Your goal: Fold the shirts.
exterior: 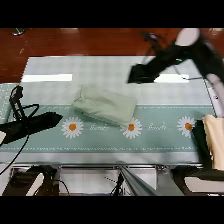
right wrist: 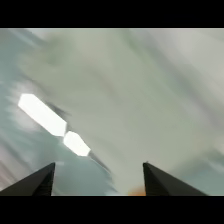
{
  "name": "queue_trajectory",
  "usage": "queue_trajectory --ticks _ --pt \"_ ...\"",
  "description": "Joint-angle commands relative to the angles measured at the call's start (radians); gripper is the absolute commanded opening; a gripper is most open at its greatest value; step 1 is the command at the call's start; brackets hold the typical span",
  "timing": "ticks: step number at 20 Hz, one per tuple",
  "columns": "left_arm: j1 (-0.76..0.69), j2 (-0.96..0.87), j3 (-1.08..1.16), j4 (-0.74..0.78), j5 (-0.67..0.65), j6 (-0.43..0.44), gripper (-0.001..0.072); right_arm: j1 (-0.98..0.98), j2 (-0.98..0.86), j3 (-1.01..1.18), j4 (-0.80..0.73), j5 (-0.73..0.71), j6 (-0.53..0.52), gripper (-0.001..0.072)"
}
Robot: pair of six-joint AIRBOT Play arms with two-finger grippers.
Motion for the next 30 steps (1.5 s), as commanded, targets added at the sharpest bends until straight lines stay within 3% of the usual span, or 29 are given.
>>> queue_trajectory --ticks 1,3,5,8,11,13,18,20,21,22,23,26,30 --pt "0.000 -0.009 0.000 0.000 0.005 0.000 0.0030 -0.134 0.396 -0.401 -0.547 -0.070 0.229 0.0628" --pt "0.000 -0.023 0.000 -0.001 0.012 0.000 0.0030 -0.172 0.609 -0.748 -0.483 -0.307 0.391 0.0628" --pt "0.000 -0.039 0.000 -0.002 0.027 0.000 0.0030 -0.171 0.706 -1.006 -0.202 -0.557 0.400 0.0628" --pt "0.000 -0.056 0.000 -0.046 0.060 0.000 0.0030 -0.114 0.623 -1.146 0.225 -0.741 0.187 0.0628" --pt "0.000 -0.068 0.001 -0.053 0.080 0.000 0.0030 -0.077 0.414 -1.096 0.494 -0.737 -0.061 0.0628" --pt "0.000 -0.076 0.001 -0.053 0.077 0.000 0.0030 -0.056 0.276 -1.040 0.591 -0.695 -0.162 0.0628" --pt "0.000 -0.076 0.001 -0.061 0.079 0.000 0.0030 0.018 0.028 -0.871 0.616 -0.628 -0.235 0.0615" --pt "0.000 -0.076 0.001 -0.061 0.079 0.000 0.0030 0.027 -0.029 -0.801 0.619 -0.609 -0.236 0.0554" --pt "0.000 -0.076 0.001 -0.061 0.079 0.000 0.0030 0.039 -0.053 -0.767 0.622 -0.587 -0.241 0.0361" --pt "0.000 -0.076 0.001 -0.061 0.080 0.000 0.0030 0.054 -0.075 -0.732 0.622 -0.560 -0.278 0.0087" --pt "0.000 -0.076 0.001 -0.061 0.082 0.000 0.0030 0.065 -0.087 -0.700 0.622 -0.536 -0.305 0.0029" --pt "0.000 -0.076 0.001 -0.061 0.082 0.000 0.0030 0.060 -0.075 -0.542 0.502 -0.436 -0.283 0.0028" --pt "0.000 -0.076 0.001 -0.061 0.082 0.000 0.0030 0.038 -0.013 -0.172 0.135 -0.298 -0.047 0.0028"
